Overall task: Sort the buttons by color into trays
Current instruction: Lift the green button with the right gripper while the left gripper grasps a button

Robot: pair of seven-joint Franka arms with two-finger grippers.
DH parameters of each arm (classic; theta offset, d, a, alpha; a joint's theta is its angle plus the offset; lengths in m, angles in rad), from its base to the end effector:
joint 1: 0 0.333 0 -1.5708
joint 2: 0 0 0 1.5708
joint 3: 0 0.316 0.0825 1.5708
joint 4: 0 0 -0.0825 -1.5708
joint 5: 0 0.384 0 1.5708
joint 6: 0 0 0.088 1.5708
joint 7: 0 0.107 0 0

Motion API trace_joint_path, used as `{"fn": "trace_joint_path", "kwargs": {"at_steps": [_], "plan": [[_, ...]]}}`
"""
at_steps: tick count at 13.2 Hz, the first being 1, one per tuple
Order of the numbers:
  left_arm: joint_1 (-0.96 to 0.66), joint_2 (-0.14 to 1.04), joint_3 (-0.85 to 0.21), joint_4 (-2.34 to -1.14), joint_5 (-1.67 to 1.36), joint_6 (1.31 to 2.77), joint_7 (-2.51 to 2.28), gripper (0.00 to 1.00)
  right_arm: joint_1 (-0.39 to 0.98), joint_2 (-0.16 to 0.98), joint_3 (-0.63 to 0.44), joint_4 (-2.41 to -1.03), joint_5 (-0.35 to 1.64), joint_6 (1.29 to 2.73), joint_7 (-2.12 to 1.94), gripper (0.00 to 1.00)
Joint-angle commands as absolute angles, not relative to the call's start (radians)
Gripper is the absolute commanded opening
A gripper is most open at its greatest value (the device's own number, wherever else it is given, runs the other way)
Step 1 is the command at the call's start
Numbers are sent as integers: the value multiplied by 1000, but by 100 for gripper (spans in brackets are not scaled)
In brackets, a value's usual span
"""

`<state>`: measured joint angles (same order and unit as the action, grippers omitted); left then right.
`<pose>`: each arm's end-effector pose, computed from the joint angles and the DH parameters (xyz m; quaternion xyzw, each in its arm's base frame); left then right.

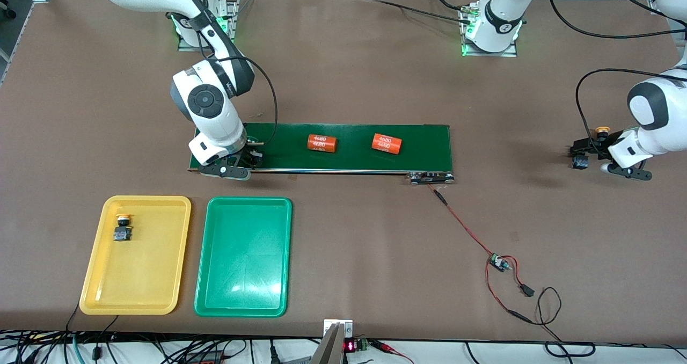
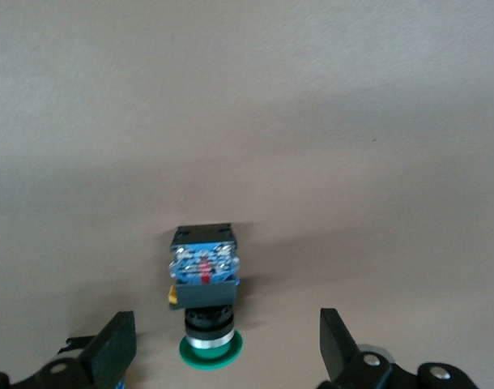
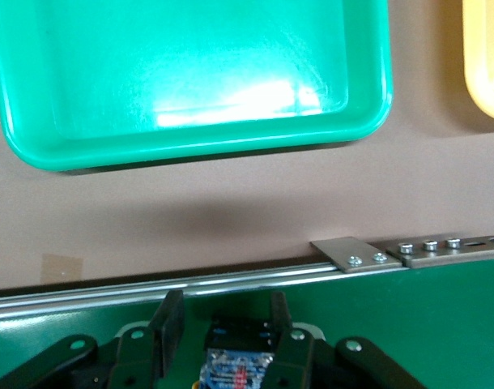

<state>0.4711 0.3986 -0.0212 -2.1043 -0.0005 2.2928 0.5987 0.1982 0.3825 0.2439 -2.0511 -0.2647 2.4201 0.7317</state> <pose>0.5022 0.2424 0.2101 0.9918 -0.0733 -0.0886 0.0562 0.5391 0.2504 0.2556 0.9977 -0.0538 0.0255 0.0338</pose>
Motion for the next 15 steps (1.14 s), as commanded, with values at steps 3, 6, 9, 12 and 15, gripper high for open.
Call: {"fn": "trace_joint_path", "kwargs": {"at_steps": [3,6,9,12,15], "plan": [[483,446,-17,-2082,-18,2290,615,100,201,402,249,-2040,-282,2410,719,52],[486,462,-17,-2079,-18,2290,623,100,198,394,249,-2039,-282,2359,677,52],[488,489,-17,-2052,-18,2290,640,98,169,373,239,-2026,-276,2300,563,69],[488,491,-17,-2052,-18,2292,667,69,167,350,218,-2019,-272,2260,522,70],[488,489,-17,-2052,-12,2287,673,35,167,351,219,-2019,-265,2246,528,70]]}}
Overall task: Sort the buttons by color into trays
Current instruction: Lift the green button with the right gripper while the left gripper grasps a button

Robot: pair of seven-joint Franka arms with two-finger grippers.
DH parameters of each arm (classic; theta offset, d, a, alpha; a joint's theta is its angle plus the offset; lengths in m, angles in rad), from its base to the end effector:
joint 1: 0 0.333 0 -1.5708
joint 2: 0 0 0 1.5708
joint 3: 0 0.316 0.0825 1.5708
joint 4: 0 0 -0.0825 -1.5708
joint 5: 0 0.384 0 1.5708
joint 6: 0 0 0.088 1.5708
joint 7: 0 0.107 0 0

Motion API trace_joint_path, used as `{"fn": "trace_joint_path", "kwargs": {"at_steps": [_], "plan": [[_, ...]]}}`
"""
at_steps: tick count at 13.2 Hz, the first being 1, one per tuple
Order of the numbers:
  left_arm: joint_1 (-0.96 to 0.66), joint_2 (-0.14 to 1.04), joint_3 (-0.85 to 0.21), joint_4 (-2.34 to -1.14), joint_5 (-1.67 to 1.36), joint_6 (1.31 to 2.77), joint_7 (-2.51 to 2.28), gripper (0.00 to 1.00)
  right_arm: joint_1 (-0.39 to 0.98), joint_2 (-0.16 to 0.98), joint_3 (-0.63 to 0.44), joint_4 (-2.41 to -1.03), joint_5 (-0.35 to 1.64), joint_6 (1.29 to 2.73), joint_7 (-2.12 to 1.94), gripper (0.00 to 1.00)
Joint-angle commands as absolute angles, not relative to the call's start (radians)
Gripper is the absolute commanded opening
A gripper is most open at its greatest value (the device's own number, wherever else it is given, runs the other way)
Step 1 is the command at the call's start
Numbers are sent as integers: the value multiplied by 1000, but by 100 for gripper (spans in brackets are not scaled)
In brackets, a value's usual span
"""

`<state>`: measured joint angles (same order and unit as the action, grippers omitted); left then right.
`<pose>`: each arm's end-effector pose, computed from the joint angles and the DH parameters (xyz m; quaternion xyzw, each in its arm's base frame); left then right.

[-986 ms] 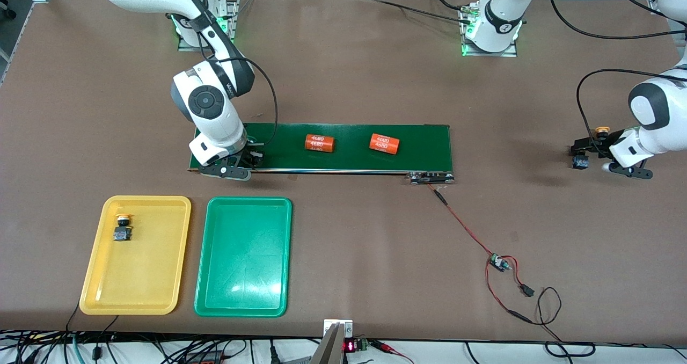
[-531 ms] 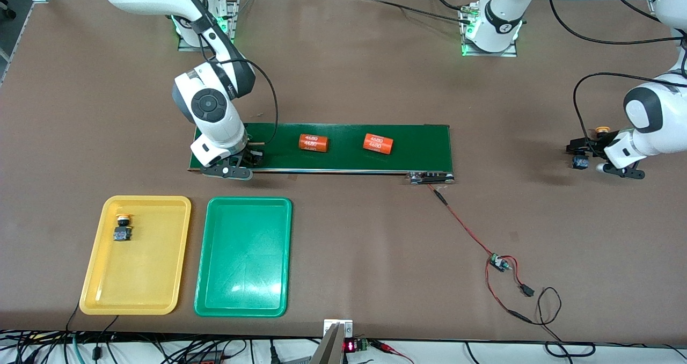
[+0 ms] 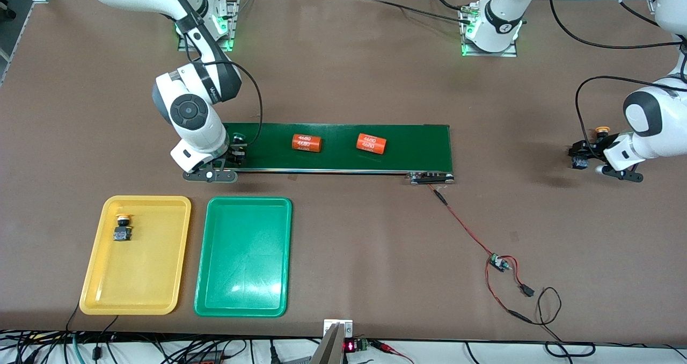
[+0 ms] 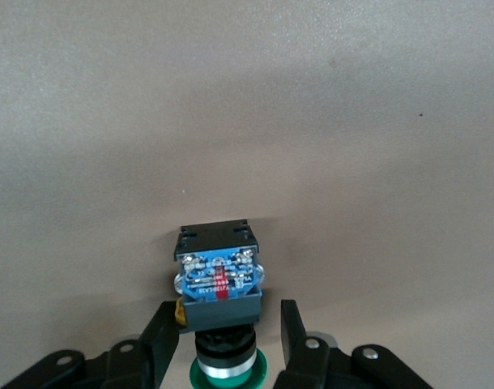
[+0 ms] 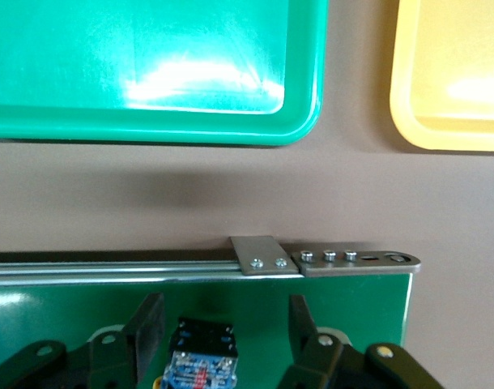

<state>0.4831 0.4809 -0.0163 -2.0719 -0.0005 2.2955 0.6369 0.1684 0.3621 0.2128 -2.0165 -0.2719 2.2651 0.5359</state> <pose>0.4993 0.2515 0.1756 0.9882 -0.0836 -0.1071 0.0707 0.5518 0.2104 0.2672 0.9968 0.0104 -0.0169 0.0774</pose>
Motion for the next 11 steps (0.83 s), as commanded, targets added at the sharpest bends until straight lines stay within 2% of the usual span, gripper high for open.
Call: {"fn": "trace_joint_path", "kwargs": {"at_steps": [1,2,4,9,10,11], "plan": [[486,486,-17,-2052,-12,2283,705,22,167,353,221,-2022,-262,2246,528,70],[485,479,-17,-2052,-12,2276,731,12,169,354,222,-2023,-262,2244,528,70],[482,439,-18,-2056,-12,2214,758,1,163,353,221,-2029,-232,2215,520,70],[401,315,-40,-2068,-12,2019,579,0,118,353,218,-2034,-147,2115,425,70],[364,287,-40,-2068,-14,1982,534,0,109,354,212,-2042,-146,2115,401,68],[327,258,-40,-2068,-12,1956,488,0,109,357,201,-2046,-144,2115,378,61]]}}
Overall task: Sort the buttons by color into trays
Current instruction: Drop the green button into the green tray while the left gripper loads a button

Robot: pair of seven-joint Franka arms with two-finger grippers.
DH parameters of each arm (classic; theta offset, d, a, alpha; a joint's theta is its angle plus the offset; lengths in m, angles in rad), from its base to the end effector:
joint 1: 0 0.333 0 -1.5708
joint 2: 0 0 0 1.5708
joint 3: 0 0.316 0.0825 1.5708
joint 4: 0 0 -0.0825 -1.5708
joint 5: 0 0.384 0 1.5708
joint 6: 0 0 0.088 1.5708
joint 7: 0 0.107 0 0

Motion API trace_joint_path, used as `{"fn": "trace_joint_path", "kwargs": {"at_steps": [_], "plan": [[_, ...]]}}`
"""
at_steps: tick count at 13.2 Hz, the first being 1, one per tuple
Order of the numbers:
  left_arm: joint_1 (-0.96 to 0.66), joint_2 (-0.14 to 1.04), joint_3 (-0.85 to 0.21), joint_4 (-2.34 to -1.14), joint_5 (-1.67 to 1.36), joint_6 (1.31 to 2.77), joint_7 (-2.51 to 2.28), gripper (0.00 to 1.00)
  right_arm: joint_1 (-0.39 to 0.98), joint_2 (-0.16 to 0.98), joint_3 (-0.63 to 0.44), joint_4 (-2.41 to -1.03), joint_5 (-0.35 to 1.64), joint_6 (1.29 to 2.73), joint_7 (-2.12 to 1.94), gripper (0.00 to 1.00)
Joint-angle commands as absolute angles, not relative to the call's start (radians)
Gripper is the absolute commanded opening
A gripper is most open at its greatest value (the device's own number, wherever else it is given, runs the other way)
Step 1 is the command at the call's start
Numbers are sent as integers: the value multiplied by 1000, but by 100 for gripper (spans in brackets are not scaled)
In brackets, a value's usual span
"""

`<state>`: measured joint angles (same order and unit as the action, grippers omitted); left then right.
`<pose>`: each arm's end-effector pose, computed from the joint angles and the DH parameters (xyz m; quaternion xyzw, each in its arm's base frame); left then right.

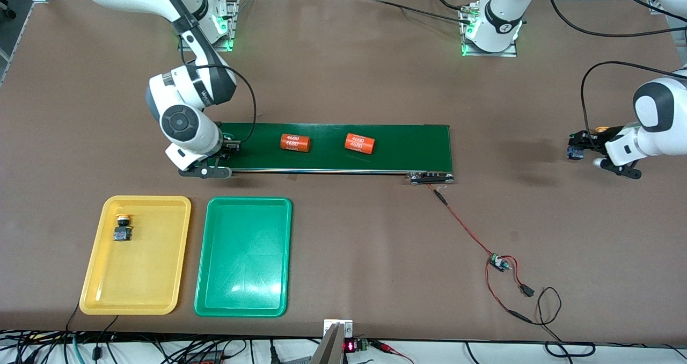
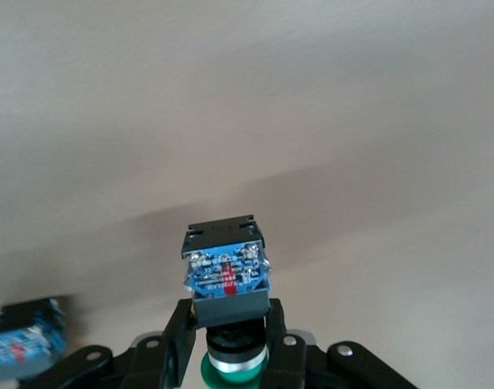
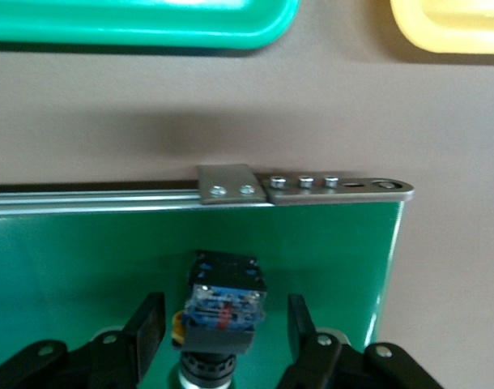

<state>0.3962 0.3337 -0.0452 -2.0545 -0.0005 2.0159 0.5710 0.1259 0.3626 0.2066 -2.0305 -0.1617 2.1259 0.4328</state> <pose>0.5140 0.1883 0.2494 0.9768 -0.1079 -0.1622 0.0892 0.5403 0.1774 0.2516 0.9915 -0.0004 -0.1087 0.0714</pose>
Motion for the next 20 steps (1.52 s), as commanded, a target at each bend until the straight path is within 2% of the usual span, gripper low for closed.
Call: {"fn": "trace_joint_path", "kwargs": {"at_steps": [1,4,5,8,11,13,15,16,20], "plan": [[293,236,-40,-2068,-12,1922,438,0,106,360,190,-2049,-140,2117,358,56],[230,196,-99,-2068,-18,1864,292,0,92,364,164,-2048,-69,2114,298,29],[230,186,-139,-2068,-20,1856,270,0,91,364,155,-2046,-57,2114,281,24],[222,186,-271,-2066,-60,1851,198,0,91,354,140,-2011,-46,2051,275,17],[123,193,-291,-2052,-129,1864,108,0,97,354,106,-1731,8,1747,203,16],[72,199,-302,-2051,-133,1903,71,0,89,360,106,-1584,8,1671,186,16],[34,242,-302,-2011,-158,1934,48,0,86,371,106,-1505,-2,1695,151,16],[14,262,-301,-1994,-161,1956,43,0,86,414,106,-1453,-2,1742,111,16],[-47,299,-301,-1997,-176,2031,-17,0,94,549,107,-1349,2,2059,-26,16]]}}
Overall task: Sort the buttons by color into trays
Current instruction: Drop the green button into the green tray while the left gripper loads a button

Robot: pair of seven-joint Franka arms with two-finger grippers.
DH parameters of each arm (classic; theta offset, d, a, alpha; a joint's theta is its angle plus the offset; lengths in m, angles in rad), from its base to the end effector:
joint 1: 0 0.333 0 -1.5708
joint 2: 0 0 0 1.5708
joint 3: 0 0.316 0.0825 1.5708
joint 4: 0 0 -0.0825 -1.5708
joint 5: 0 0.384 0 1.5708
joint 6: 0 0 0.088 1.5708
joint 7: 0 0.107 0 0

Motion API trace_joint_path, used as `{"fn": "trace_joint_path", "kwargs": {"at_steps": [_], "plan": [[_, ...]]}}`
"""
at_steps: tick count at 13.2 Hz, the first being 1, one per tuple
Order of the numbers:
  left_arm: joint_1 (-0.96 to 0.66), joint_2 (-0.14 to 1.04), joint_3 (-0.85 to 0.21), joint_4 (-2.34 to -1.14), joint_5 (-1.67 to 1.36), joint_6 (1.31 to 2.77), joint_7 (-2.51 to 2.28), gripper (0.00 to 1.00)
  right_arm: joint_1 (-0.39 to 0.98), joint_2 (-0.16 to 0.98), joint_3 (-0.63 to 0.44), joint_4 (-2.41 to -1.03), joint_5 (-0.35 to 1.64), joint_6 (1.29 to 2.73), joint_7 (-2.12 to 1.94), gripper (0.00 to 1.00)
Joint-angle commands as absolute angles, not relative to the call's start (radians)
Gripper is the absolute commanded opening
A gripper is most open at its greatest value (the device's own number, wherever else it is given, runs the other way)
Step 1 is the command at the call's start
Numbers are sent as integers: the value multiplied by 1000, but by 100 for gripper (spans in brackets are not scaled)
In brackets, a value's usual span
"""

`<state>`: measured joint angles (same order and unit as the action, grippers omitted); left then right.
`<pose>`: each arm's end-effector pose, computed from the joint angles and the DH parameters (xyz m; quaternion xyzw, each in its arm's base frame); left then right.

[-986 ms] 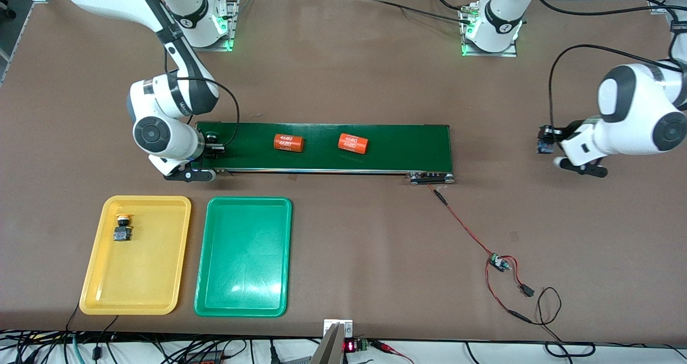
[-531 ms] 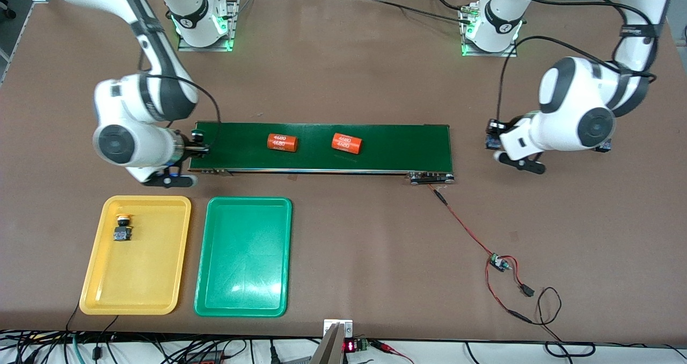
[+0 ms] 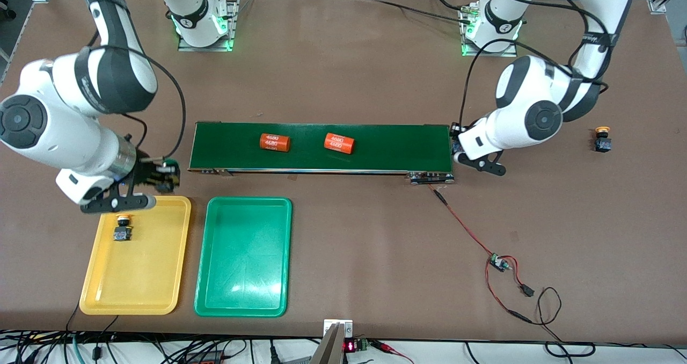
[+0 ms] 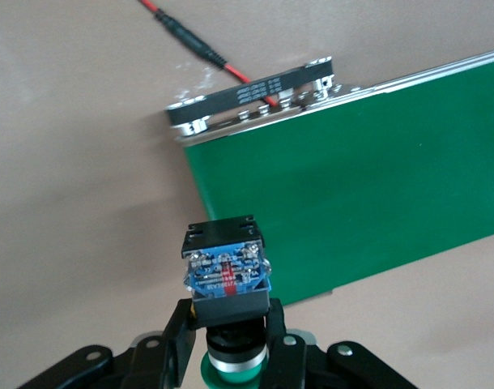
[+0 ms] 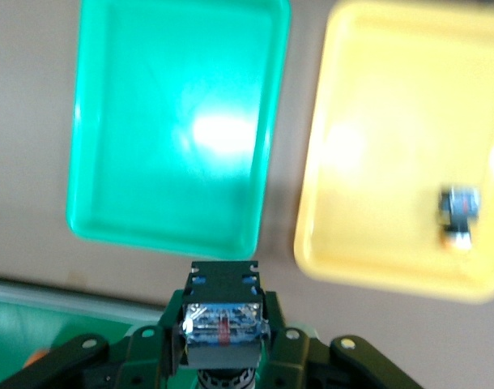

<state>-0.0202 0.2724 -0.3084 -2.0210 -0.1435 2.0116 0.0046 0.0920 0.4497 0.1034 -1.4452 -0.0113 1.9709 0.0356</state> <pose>0.5311 -0.1862 0.3040 0.9777 -0.1251 -0.1495 0.0781 0.6867 0.1231 0.4390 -0.9962 -0.0758 -0.0369 0.0213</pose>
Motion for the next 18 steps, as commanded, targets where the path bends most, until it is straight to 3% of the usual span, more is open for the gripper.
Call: {"fn": "trace_joint_path", "kwargs": {"at_steps": [1,8,12,13,14,15,16,17,18], "plan": [[-51,302,-301,-2002,-176,2051,-17,0,97,590,110,-1321,2,2106,-40,16],[-90,348,-301,-2031,-212,2170,-18,0,213,853,124,-1247,2,2537,-178,16],[-107,368,-301,-2051,-212,2207,-17,0,218,902,124,-1249,-2,2626,-202,22],[-116,367,-301,-2063,-212,2213,-17,0,218,902,123,-1249,0,2629,-201,31],[-121,367,-301,-2071,-212,2215,-17,0,218,903,124,-1250,2,2631,-195,75],[-121,367,-301,-2074,-212,2220,-15,3,218,910,124,-1253,6,2634,-196,90],[-121,371,-301,-2071,-212,2220,-9,20,218,910,123,-1255,6,2649,-195,100],[-121,382,-301,-2063,-212,2221,0,68,218,910,123,-1258,6,2666,-193,100],[-121,370,-301,-2060,-209,2220,20,100,219,908,123,-1261,6,2669,-196,100]]}}
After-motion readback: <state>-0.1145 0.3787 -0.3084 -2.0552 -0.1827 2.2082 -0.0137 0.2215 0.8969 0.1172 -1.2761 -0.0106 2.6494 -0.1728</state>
